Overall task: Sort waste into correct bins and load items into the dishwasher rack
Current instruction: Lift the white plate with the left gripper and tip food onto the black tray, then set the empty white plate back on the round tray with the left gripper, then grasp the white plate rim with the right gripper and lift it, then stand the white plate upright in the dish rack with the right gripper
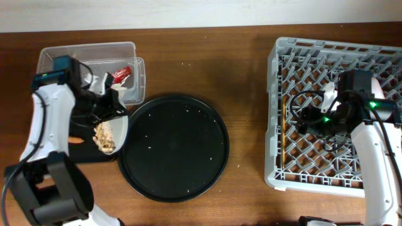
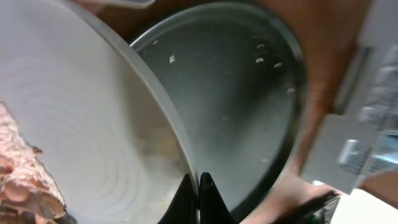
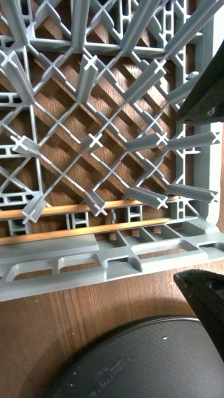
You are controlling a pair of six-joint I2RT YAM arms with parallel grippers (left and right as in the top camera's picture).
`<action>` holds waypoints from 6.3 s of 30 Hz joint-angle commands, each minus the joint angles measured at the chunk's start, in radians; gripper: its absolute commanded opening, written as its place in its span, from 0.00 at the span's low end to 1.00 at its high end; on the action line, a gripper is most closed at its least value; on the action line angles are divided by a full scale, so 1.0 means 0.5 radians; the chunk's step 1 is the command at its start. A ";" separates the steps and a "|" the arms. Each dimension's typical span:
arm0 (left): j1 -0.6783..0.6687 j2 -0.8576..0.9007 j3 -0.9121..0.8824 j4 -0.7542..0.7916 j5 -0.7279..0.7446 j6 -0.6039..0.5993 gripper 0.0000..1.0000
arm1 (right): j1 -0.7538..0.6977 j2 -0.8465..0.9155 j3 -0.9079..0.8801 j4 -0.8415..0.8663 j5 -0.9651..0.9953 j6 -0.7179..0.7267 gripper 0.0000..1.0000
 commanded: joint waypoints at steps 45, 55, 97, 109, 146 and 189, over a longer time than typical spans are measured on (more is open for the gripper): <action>-1.270 -0.029 0.029 -0.004 -0.804 -0.343 0.00 | -0.005 0.004 -0.093 0.019 0.068 -0.005 0.74; -1.810 0.352 0.098 0.213 -0.861 -0.592 0.28 | -0.005 0.004 -0.093 0.014 0.063 -0.005 0.74; -0.471 -0.174 0.493 -0.536 -1.158 -0.600 0.13 | 1.222 0.999 0.377 0.394 0.524 0.457 0.38; -0.472 -0.174 0.493 -0.536 -1.157 -0.601 0.19 | 1.222 0.991 -0.101 0.835 0.159 0.380 0.37; -0.472 -0.174 0.493 -0.483 -1.157 -0.601 0.20 | -0.005 0.538 0.311 1.122 2.195 -0.103 0.04; -0.666 -2.293 -1.091 0.212 -1.067 -0.571 0.99 | 0.478 -1.672 -0.909 0.428 0.072 -0.072 0.98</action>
